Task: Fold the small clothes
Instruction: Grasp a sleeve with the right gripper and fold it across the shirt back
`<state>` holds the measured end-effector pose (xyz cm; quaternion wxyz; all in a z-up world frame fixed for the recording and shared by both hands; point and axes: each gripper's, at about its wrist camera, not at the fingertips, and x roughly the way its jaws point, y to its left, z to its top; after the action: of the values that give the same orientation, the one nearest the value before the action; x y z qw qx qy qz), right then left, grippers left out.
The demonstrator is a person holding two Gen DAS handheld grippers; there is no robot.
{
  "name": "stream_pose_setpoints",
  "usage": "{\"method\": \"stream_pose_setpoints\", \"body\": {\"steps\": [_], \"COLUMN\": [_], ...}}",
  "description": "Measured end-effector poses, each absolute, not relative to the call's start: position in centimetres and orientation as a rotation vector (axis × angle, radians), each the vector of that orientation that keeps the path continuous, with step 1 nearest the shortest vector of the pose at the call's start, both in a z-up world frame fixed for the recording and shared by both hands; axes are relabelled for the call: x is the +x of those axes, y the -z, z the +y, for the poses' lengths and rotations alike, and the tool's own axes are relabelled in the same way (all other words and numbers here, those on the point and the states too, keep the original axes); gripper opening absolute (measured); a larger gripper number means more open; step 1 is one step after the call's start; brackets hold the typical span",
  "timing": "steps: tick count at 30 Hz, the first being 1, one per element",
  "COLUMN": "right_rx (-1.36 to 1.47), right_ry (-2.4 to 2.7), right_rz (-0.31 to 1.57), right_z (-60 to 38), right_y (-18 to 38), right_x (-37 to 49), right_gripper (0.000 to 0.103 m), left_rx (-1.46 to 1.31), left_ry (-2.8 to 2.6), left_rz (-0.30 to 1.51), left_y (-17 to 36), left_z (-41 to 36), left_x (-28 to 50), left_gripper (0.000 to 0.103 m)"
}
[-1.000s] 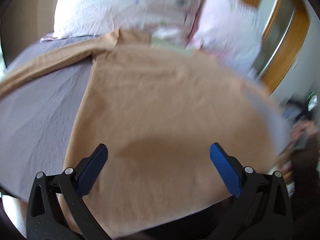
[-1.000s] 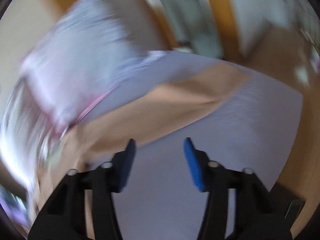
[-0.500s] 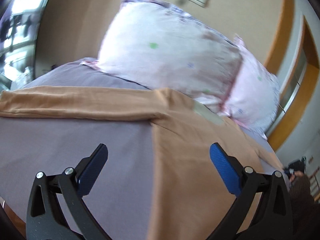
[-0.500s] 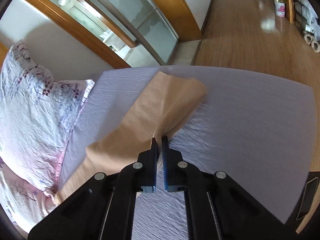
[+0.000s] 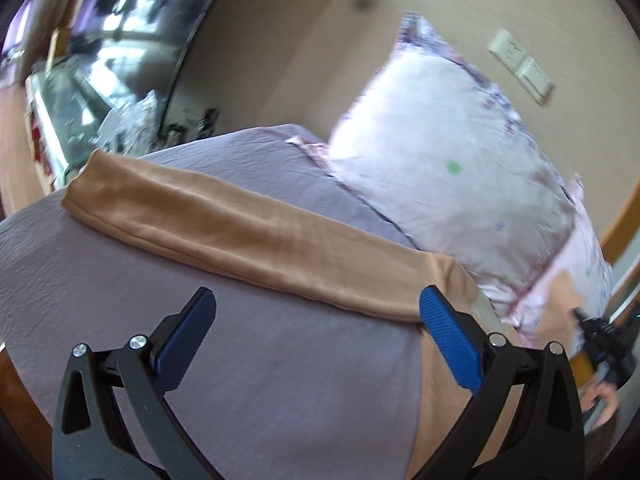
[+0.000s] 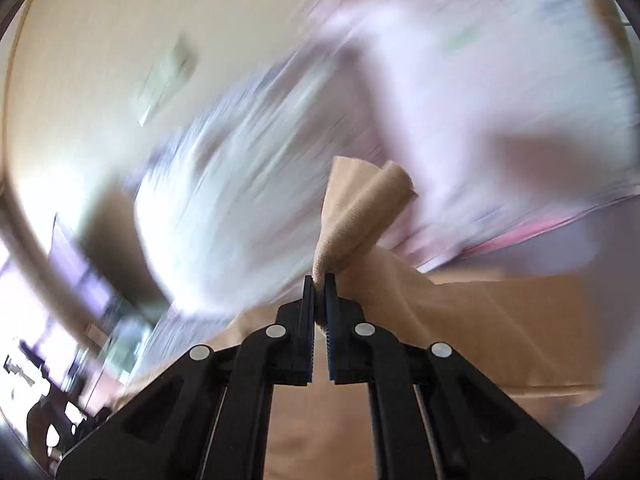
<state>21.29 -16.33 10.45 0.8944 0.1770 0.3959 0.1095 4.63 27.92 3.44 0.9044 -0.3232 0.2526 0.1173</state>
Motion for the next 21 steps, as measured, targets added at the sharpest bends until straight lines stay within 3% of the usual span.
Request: {"method": "stream_pose_setpoints", "body": {"steps": [4, 6, 7, 8, 14, 21], "right_rx": [0.239, 0.229, 0.246, 0.262, 0.336, 0.405], "right_ry": [-0.379, -0.392, -0.385, -0.373, -0.347, -0.412], "right_rz": [1.119, 1.124, 1.096, 1.072, 0.997, 0.991], "right_z": [-7.3, -7.0, -7.7, -8.6, -13.6, -15.0], "right_y": [-3.5, -3.4, -4.1, -4.6, -7.1, -7.1], "right_x": [22.1, 21.1, 20.6, 20.7, 18.6, 16.7], "right_gripper": [0.009, 0.030, 0.054, 0.069, 0.076, 0.077], "left_rx": [-0.769, -0.834, -0.857, -0.891, -1.036, -1.099], "left_ry": [-0.285, -0.299, -0.309, -0.322, -0.381, -0.422], "left_rz": [0.570, 0.589, 0.593, 0.598, 0.606, 0.634], "left_y": [-2.2, -1.4, -1.2, -0.8, -0.1, -0.3], "left_z": [30.6, 32.0, 32.5, 33.1, 35.4, 36.9], "left_x": [4.6, 4.4, 4.4, 4.5, 5.1, 7.0], "left_gripper": [0.094, 0.088, 0.086, 0.084, 0.078, 0.084]}}
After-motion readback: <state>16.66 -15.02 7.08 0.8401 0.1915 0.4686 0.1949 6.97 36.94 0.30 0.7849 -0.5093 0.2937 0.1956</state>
